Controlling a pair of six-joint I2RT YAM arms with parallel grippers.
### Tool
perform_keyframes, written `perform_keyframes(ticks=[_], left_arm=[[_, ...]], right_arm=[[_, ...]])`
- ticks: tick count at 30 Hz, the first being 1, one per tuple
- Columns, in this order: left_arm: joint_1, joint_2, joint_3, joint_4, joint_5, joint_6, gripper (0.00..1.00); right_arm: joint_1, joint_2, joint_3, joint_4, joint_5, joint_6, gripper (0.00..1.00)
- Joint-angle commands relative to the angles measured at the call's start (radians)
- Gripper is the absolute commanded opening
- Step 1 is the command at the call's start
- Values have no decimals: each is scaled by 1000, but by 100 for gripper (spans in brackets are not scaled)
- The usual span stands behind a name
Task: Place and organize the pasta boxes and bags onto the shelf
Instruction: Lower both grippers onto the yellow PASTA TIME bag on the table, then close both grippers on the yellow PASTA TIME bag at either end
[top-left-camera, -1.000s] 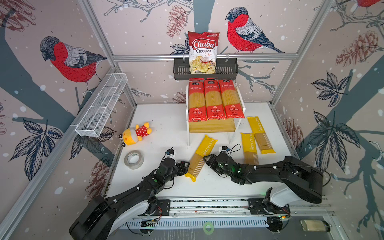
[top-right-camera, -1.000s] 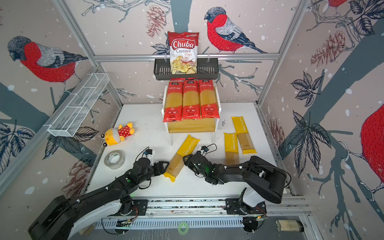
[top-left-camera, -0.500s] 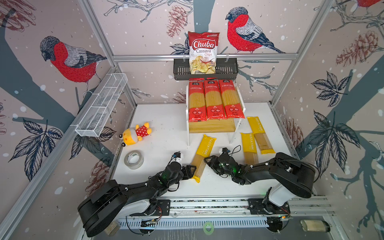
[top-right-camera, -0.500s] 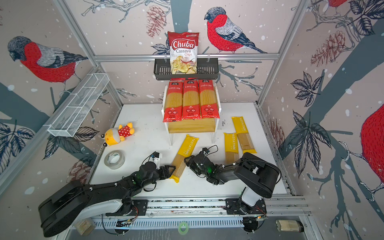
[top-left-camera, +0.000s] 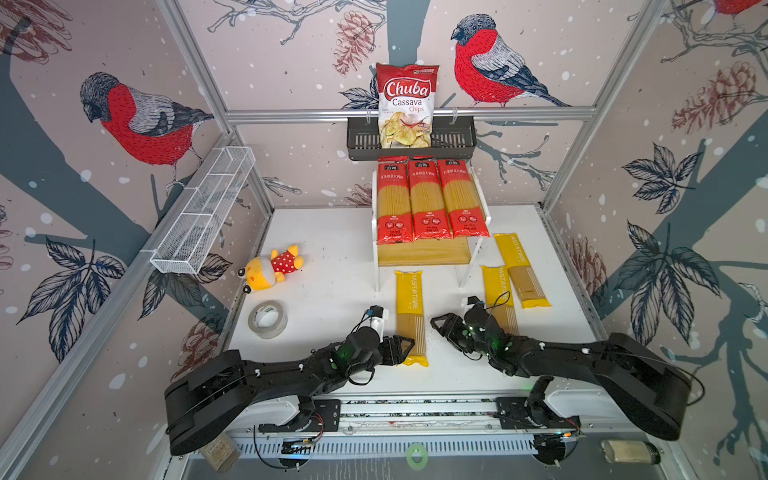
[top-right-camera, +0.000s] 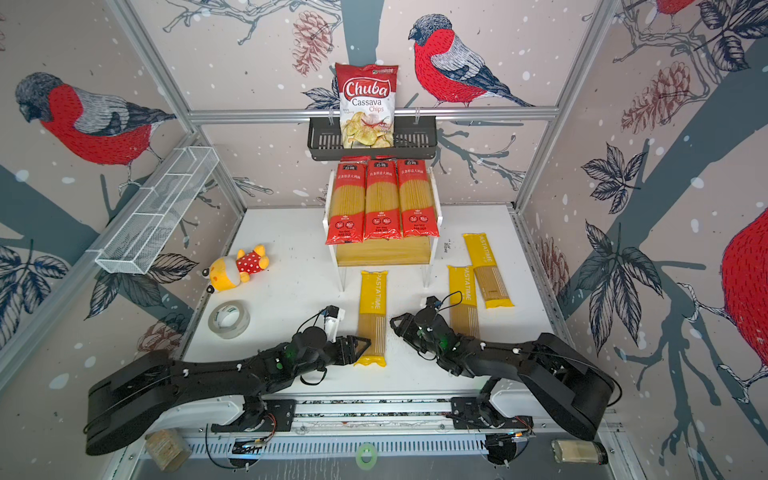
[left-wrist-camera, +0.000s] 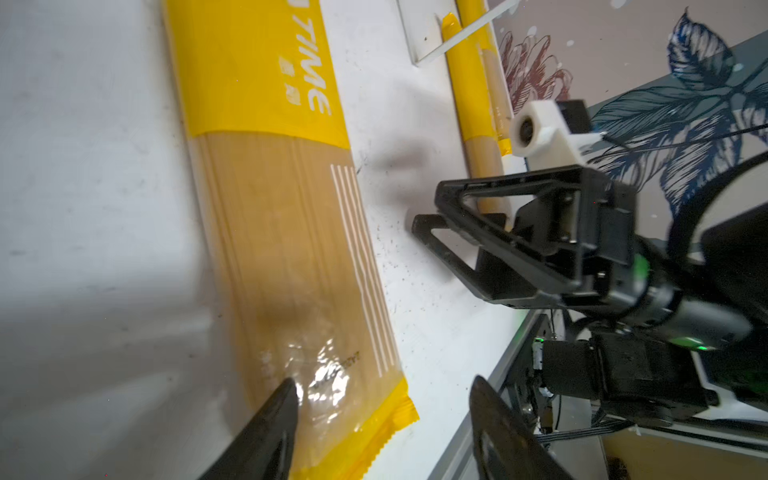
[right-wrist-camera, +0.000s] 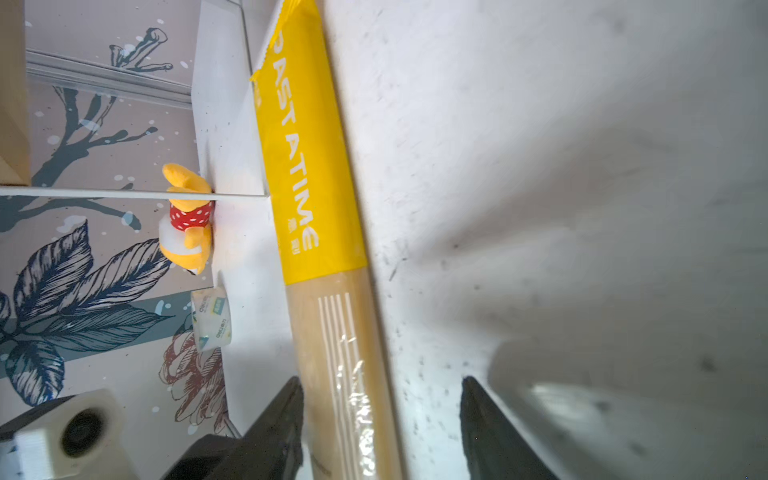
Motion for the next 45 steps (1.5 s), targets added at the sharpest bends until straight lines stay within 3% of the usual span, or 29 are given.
perform_keyframes(ticks=[1,6,10,22,29,34,40,45], left_arm=[[21,-86,-3,-124,-81,53,65],[194,-236,-42,-194,-6,98,65],[271,-208,-50,-179,33,136,65],[282,120,12,16,155,124,60],[281,233,-18,177,221,69,46],[281,215,-16,164,224,74,37],[282,118,-15,75,199,88,36],[283,23,-8,-26,167,106,38]], right_arm=[[-54,-68,-15,-43,-116,-144,62],[-101,-103,23,-104,-137,-240,65],[-116,-41,45,-106,-136,-255,64],[-24,247,159,64,-132,-172,60],[45,422,239,194,-179,-120,57],[48,452,205,327,-221,-74,38],[46,407,191,319,-218,-85,18],[46,351,153,325,-205,-82,11]])
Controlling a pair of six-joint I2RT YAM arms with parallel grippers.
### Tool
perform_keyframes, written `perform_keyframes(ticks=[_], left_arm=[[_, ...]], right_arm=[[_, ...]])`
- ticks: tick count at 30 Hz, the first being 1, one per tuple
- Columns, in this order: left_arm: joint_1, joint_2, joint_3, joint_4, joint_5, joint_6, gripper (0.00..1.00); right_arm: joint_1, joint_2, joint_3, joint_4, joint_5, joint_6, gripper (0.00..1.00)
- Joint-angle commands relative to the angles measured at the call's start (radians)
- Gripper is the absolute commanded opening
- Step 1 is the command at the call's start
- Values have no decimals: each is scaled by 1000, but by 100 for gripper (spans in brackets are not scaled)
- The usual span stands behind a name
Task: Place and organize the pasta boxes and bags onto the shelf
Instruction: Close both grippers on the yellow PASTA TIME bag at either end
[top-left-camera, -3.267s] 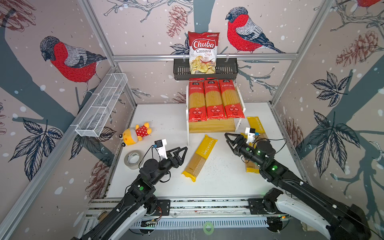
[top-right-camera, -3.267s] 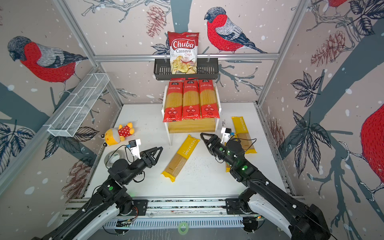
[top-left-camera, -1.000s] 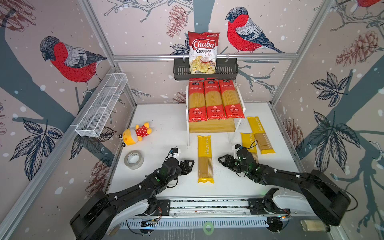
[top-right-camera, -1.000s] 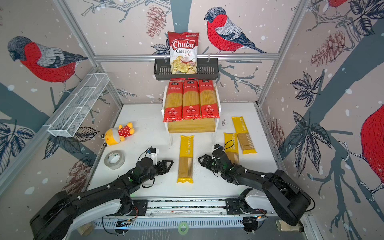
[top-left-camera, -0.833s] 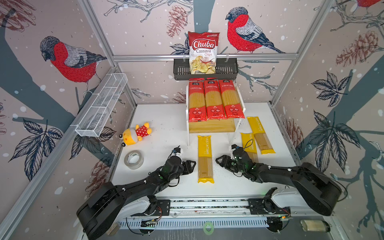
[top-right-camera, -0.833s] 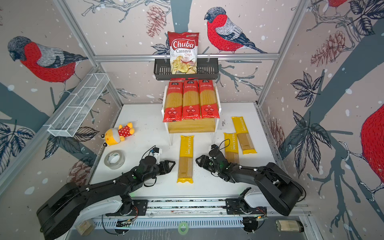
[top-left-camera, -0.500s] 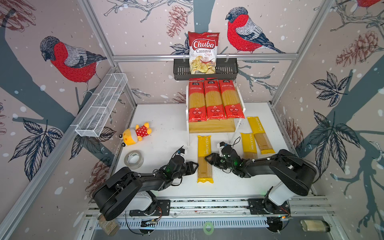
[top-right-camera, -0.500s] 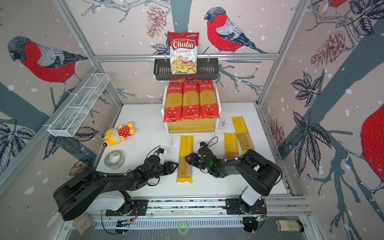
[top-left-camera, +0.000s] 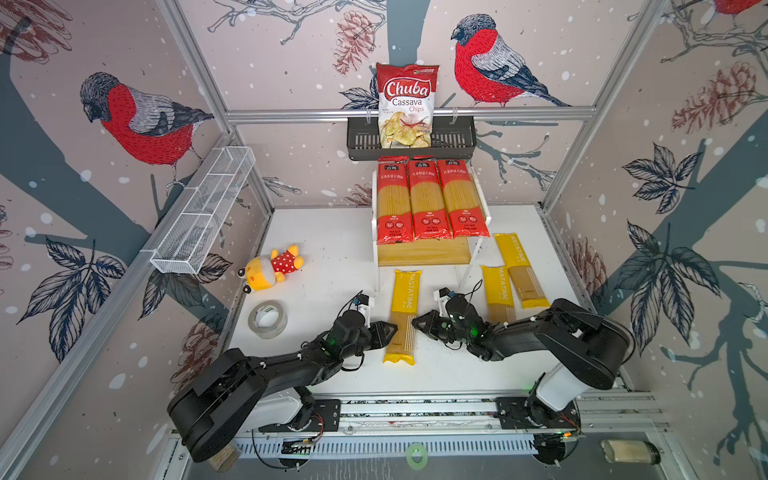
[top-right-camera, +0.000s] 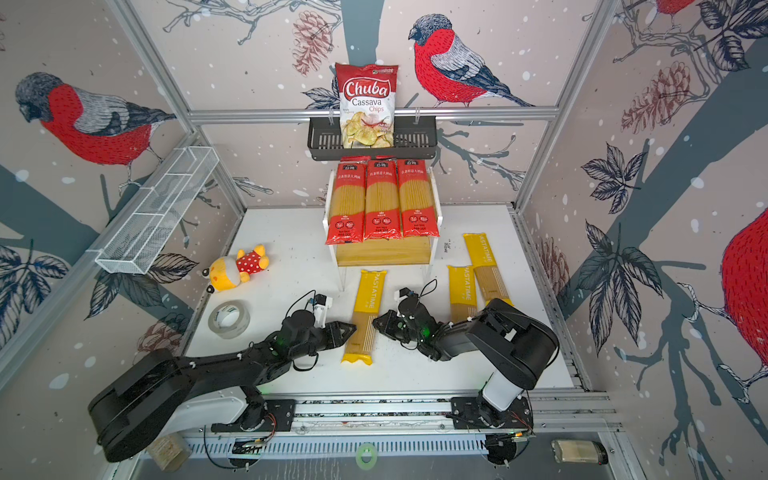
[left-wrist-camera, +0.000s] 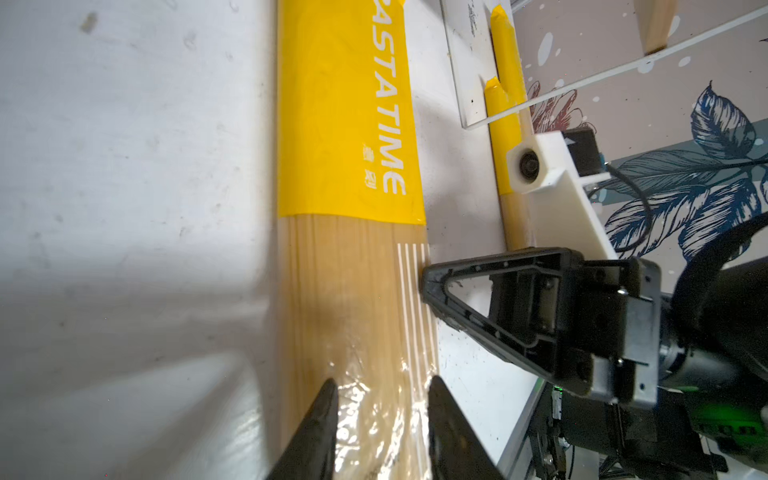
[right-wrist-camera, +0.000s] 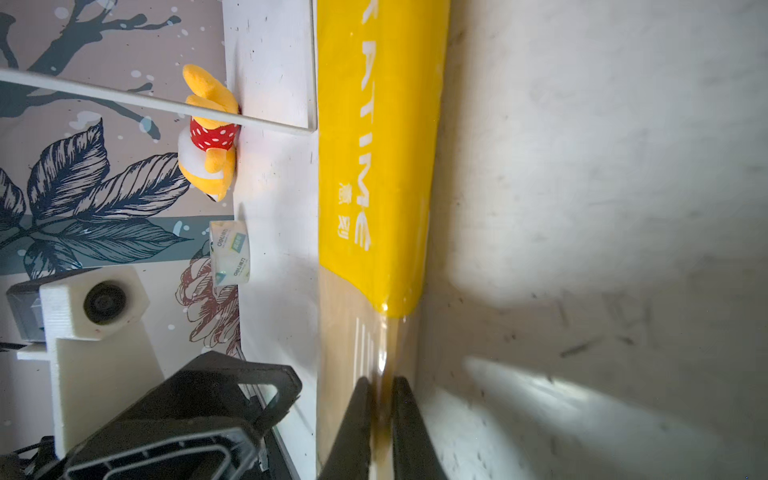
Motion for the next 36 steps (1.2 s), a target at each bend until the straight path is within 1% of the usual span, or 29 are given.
perform_keyframes(ticks=[1,6,7,8,10,13,15,18,20,23,25,26,28,31,33,36], left_arm=[[2,-55,10,-80,-36,35,38],[4,-163,-11,-133,-110,65,41],[5,-184,-19,-143,-125,70,41],[8,-196,-20,-152,-134,76,42],[16,-196,-17,-170,-146,92,44],[18,-153,-8,-149,-129,96,46],[19,-114,-6,-107,-116,82,46],[19,-40,13,-76,-87,67,46],[19,26,35,-64,-43,85,46],[4,125,34,47,11,55,44],[-11,166,34,91,17,42,40],[-16,182,35,103,20,40,38],[-23,194,38,123,29,33,32],[-23,172,42,108,34,39,27],[-21,137,42,74,29,48,26],[-14,80,46,13,18,57,28]], right_arm=[[1,-31,-19,44,-10,6,10],[-1,-73,-39,40,-7,-8,7],[-4,-77,-38,33,-6,-5,9],[-6,-78,-36,20,-2,-2,12],[-5,-74,-19,-36,24,2,23],[5,-50,24,-114,71,5,40],[15,-29,46,-132,89,20,46],[29,11,64,-119,97,47,50],[37,35,76,-116,104,58,51],[45,73,92,-89,95,68,52],[51,100,108,-61,68,62,50],[54,110,112,-33,56,59,47],[57,116,103,13,40,58,38],[50,87,81,36,46,47,24],[41,57,68,34,48,37,16],[32,20,55,25,42,28,9]])
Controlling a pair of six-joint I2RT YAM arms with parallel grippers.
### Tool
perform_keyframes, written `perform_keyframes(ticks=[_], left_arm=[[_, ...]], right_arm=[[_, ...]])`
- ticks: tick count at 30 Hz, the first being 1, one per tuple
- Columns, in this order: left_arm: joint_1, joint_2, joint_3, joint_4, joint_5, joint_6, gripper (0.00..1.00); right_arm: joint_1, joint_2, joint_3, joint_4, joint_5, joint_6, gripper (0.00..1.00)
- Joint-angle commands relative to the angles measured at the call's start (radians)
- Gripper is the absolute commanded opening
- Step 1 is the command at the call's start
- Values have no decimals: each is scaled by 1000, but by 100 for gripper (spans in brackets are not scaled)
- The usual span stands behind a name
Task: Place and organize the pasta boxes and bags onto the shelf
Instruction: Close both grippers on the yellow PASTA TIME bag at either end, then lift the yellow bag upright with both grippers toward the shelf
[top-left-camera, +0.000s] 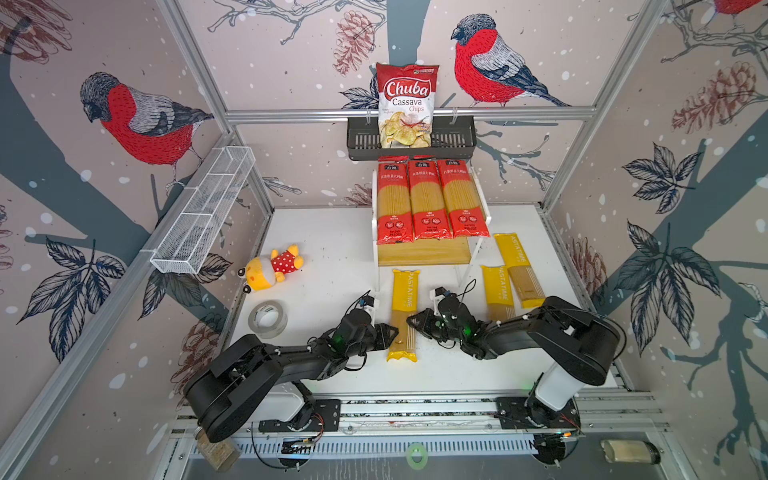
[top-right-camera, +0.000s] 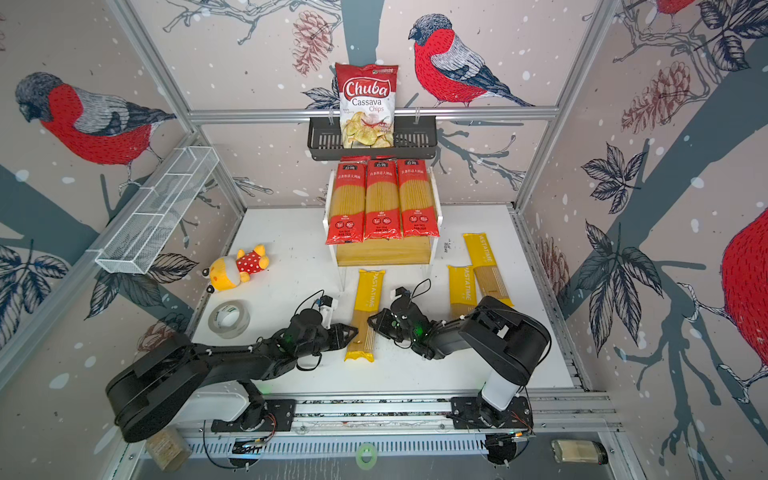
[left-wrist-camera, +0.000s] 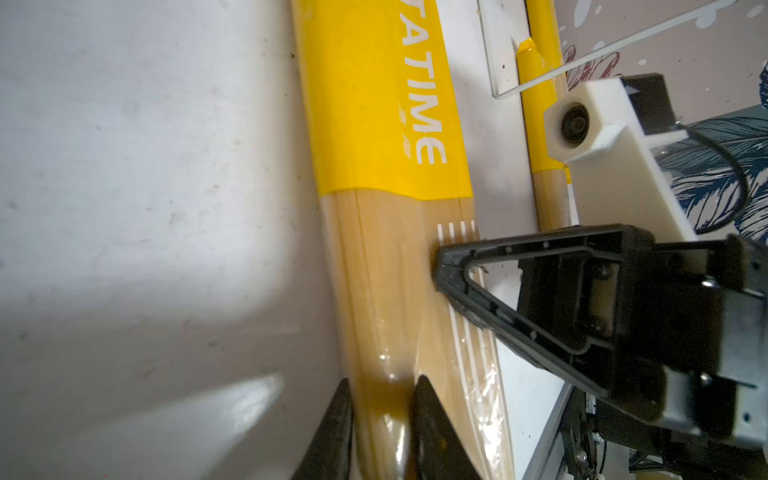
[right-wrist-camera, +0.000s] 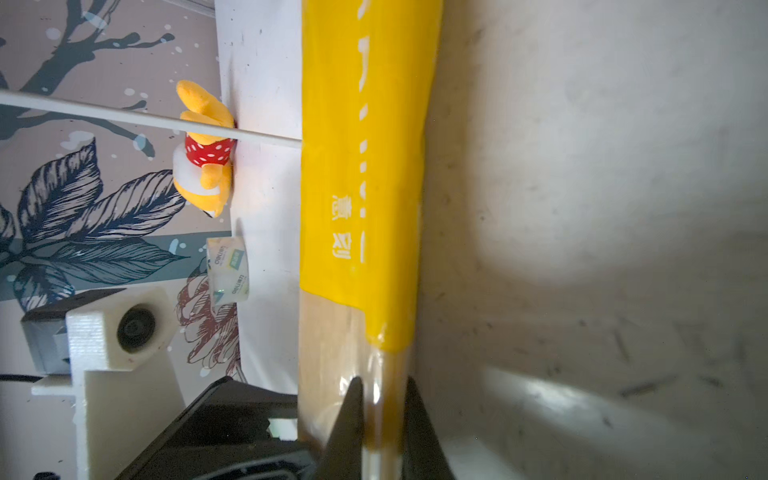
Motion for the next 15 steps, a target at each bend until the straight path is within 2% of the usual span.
perform_keyframes(ticks=[1,6,11,15], left_arm=[[12,-53,12,-14,9,22,31],[30,-186,12,-126,16,36,41],[48,-380,-2,-253,-72,55,51],[120,-500,24,-359,-47,76,62]], right_arm=[[-6,-35,-10,33,-25,-27,8],[-4,-90,-59,52,-44,0,1],[30,-200,-102,63,-36,34,0],[75,-307,-78,-17,-29,7,0]])
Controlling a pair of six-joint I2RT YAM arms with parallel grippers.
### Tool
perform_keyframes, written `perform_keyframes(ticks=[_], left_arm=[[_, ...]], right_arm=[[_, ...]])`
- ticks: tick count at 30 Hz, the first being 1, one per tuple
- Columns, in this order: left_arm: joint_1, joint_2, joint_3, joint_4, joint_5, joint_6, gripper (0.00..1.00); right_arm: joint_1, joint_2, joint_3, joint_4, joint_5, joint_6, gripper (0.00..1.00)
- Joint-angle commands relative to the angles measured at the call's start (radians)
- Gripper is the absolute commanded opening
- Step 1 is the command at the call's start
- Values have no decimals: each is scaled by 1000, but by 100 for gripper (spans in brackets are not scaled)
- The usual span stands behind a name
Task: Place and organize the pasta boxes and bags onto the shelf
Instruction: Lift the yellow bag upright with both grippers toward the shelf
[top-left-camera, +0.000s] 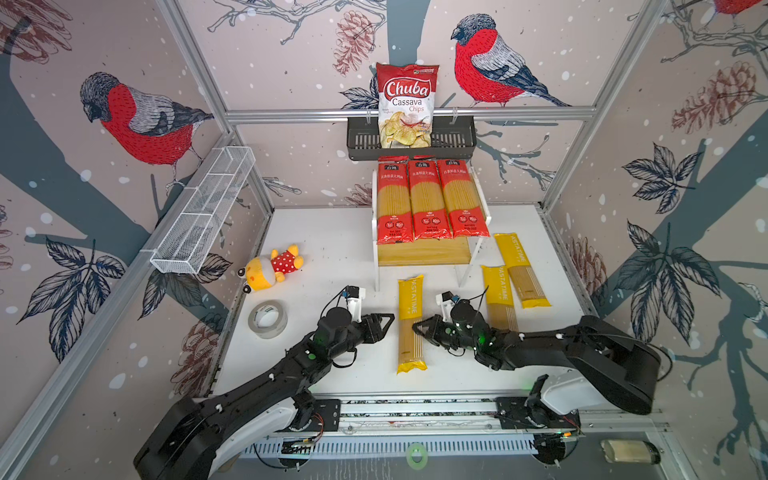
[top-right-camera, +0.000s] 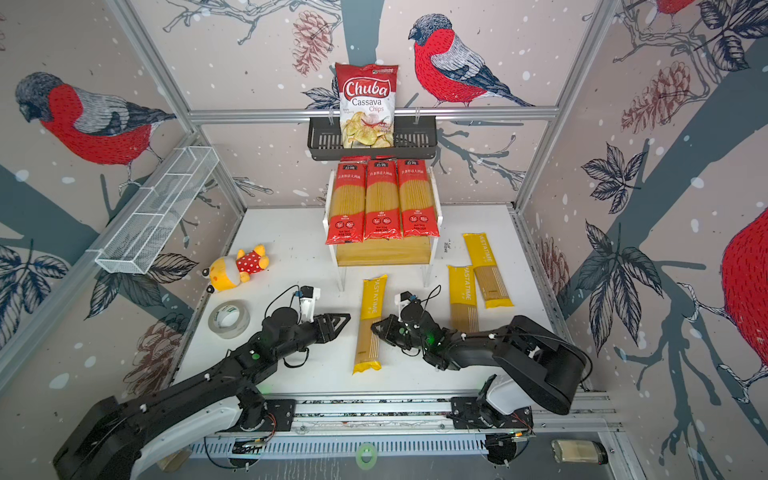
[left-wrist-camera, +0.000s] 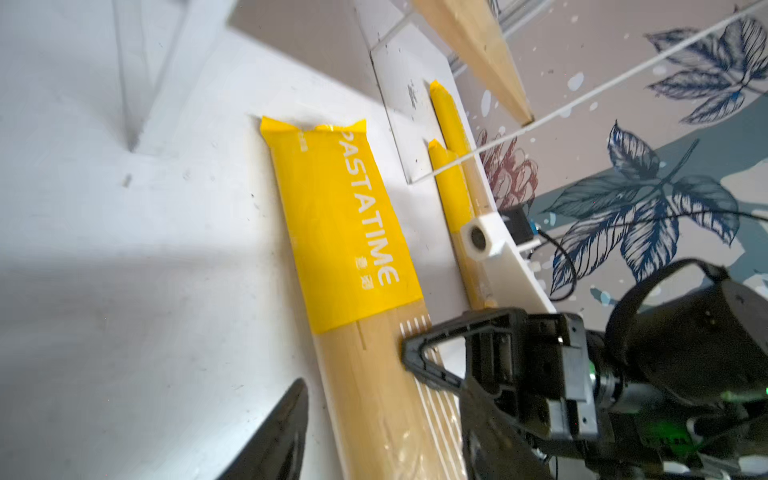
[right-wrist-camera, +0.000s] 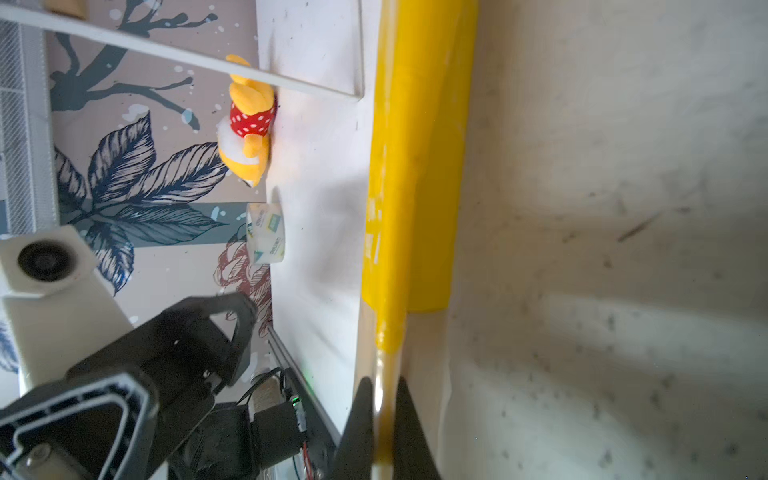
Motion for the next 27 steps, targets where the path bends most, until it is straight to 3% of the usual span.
perform_keyframes(ticks=[1,6,10,18,21,27], left_arm=[[52,-60,20,-119,11,34,64],[221,-130,54,-166,185,30,72],[277,-177,47,-70,278,-23,75],[278,-147,-70,302,370,-250,79],[266,-119,-83,395,406,-280,79],[170,-37,-60,528,344,-271,79]], right_arm=[[32,-80,33,24,-2,-27,0],[76,-213,91,-131,-2,-89,0],[80,-295,97,-162,4,-122,0],[92,-381,101,-87,-15,-175,0],[98,-394,104,-63,-18,-186,0],[96,-370,114,-5,0,-213,0]])
